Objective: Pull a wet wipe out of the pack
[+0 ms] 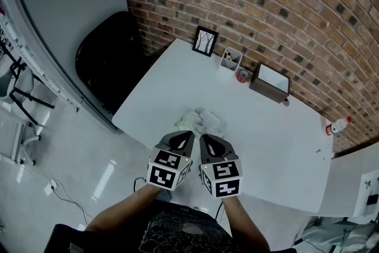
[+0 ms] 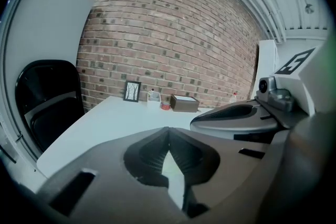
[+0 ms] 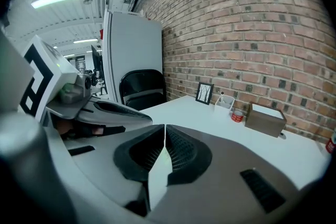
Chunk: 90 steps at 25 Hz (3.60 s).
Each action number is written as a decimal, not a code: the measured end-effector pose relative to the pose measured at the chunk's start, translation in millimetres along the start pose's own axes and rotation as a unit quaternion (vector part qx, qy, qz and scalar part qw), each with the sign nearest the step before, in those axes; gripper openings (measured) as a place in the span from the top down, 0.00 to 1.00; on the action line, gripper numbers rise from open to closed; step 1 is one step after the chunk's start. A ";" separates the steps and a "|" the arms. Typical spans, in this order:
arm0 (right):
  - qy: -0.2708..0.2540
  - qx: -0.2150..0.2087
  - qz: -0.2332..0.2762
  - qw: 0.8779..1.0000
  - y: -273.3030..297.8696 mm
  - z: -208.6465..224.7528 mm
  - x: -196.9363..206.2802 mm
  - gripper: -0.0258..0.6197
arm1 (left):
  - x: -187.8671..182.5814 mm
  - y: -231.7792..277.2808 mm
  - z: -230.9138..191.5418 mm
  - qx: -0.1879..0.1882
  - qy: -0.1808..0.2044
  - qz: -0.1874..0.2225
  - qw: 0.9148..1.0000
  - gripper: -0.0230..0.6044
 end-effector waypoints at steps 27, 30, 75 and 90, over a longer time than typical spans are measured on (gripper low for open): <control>-0.009 0.047 -0.094 0.994 72.7 16.0 29.2 0.86 | 4.7 46.7 -48.5 0.060 0.004 -0.032 0.998 0.94; -0.008 0.052 -0.101 0.993 77.9 18.8 33.6 0.85 | 4.0 51.6 -51.4 0.064 0.004 -0.035 0.997 0.94; 0.026 0.091 -0.070 0.993 71.5 27.7 15.9 0.93 | -6.4 55.0 -41.5 0.090 0.019 -0.033 0.995 0.94; 0.021 0.093 -0.054 0.994 62.1 29.3 4.6 0.93 | -13.3 48.5 -38.1 0.083 0.022 -0.024 0.996 0.94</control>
Point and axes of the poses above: the fingertips, and each gripper's own axes: y forward along the fingers, z to its right, x out of its underside, the point moved 6 cm from there along -y, backward along the fingers, and after that the axes turned 2 degrees about -x, right-handed, at the moved point
